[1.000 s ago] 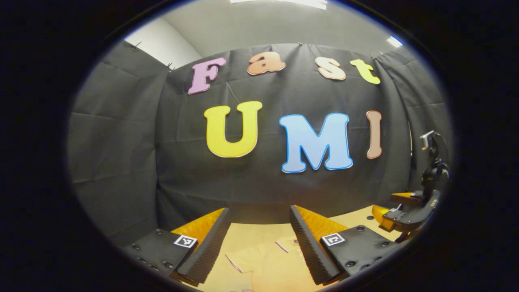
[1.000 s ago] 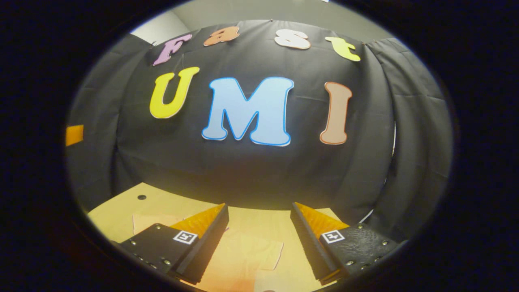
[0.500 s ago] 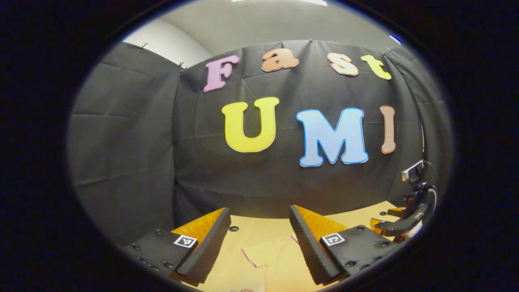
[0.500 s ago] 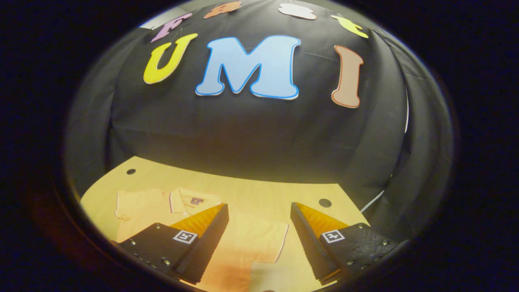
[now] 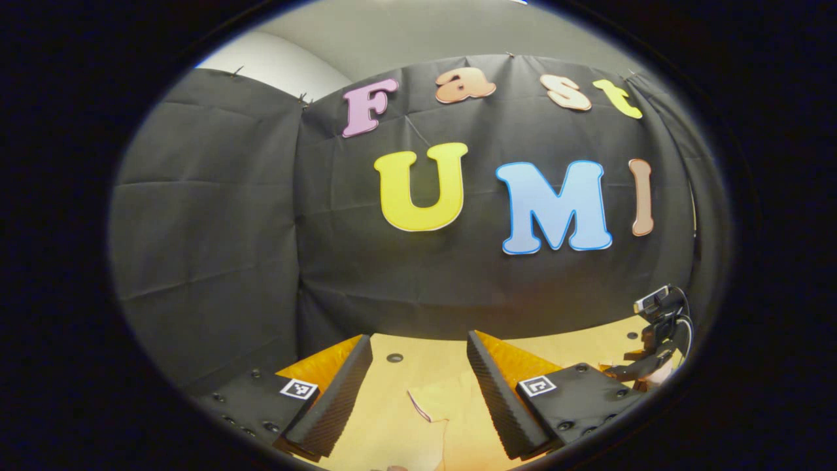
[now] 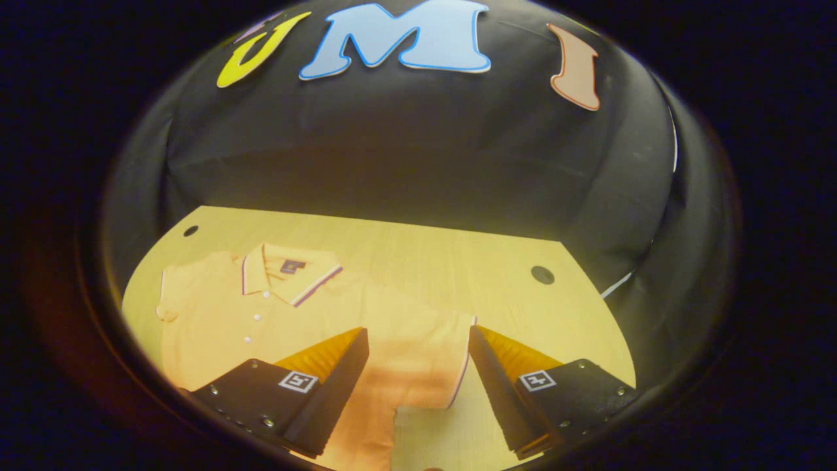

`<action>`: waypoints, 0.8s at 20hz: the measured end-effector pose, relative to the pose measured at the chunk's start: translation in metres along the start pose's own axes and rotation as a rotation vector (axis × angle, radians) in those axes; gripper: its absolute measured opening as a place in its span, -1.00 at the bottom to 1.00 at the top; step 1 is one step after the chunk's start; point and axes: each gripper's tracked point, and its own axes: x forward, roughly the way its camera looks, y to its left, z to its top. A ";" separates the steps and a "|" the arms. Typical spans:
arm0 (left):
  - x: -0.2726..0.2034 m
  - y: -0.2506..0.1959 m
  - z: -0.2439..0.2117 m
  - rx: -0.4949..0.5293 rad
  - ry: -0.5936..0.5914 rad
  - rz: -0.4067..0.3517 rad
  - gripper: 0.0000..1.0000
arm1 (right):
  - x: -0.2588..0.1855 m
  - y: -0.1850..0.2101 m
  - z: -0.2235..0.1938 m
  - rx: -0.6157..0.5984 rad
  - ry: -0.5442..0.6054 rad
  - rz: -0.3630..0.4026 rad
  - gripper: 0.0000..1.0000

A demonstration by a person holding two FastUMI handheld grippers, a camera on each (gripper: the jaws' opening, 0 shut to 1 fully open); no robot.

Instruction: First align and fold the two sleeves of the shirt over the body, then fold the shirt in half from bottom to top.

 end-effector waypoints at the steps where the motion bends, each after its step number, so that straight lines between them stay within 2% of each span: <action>1: 0.000 0.002 -0.001 0.001 0.002 0.006 0.90 | 0.006 -0.001 -0.008 -0.002 0.022 -0.002 0.92; 11: 0.006 0.010 -0.014 -0.004 0.035 0.037 0.93 | 0.042 -0.016 -0.067 0.037 0.248 -0.010 0.92; 16: 0.010 0.006 -0.019 -0.018 0.045 0.034 0.92 | 0.045 -0.015 -0.066 0.109 0.259 0.014 0.92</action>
